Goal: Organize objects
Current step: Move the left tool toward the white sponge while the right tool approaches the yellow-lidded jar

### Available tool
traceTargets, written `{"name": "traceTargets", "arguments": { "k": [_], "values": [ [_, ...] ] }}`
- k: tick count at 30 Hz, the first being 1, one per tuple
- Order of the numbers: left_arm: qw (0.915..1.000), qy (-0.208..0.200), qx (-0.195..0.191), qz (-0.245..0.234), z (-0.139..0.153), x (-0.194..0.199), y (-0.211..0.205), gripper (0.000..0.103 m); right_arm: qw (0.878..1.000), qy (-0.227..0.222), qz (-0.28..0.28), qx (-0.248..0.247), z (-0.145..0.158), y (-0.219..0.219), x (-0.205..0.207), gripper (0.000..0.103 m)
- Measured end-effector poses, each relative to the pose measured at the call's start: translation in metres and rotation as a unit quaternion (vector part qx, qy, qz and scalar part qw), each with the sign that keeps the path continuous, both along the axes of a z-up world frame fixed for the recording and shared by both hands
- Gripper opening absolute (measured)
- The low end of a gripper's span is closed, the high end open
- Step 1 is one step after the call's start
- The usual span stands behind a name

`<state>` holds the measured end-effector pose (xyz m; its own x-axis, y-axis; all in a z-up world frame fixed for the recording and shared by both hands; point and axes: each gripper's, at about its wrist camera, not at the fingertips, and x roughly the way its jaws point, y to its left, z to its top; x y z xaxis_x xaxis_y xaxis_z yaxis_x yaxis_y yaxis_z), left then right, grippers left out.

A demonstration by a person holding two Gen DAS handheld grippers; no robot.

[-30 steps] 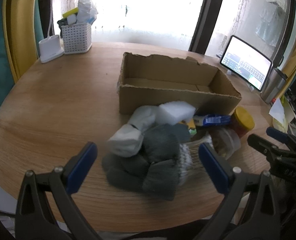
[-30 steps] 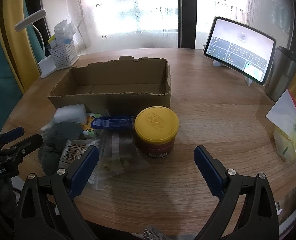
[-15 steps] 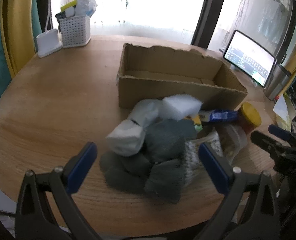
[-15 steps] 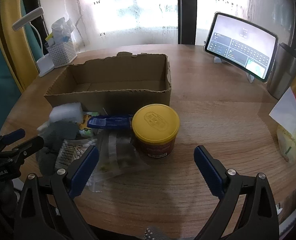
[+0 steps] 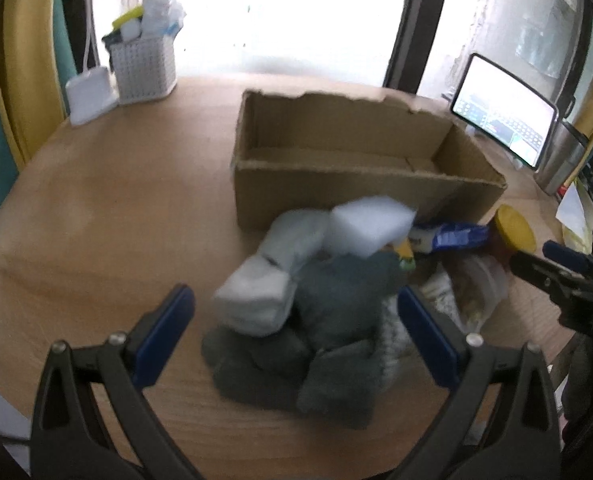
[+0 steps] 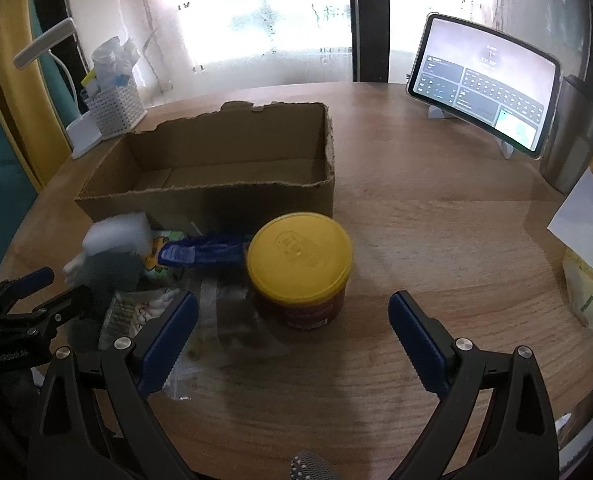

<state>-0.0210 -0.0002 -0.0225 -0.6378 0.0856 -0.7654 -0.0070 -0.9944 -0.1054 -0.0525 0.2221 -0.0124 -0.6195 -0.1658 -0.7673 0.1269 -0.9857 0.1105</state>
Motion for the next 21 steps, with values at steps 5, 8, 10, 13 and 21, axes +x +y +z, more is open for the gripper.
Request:
{"name": "traceTargets", "arguments": {
  "k": [5,8,10,13,21],
  "values": [
    [0.9999,0.006,-0.003,-0.010,0.008,-0.011,0.005,0.102,1.000,0.001,0.000,-0.006,0.002,0.003,-0.008,0.098],
    [0.9999,0.005,-0.003,-0.011,0.008,-0.019,0.008,0.102,1.000,-0.002,0.000,-0.008,0.000,0.004,-0.013,0.098],
    [0.9999,0.002,-0.004,-0.014,0.009,-0.023,0.011,0.102,1.000,-0.004,0.001,-0.009,-0.001,0.005,-0.016,0.098],
    [0.9998,0.000,-0.003,-0.019,0.008,-0.028,0.018,0.102,1.000,-0.008,0.003,-0.013,-0.003,0.006,-0.019,0.097],
    [0.9998,-0.004,-0.008,-0.020,0.009,-0.038,0.033,0.102,1.000,-0.017,0.019,-0.014,-0.010,0.008,-0.026,0.081]
  ]
}}
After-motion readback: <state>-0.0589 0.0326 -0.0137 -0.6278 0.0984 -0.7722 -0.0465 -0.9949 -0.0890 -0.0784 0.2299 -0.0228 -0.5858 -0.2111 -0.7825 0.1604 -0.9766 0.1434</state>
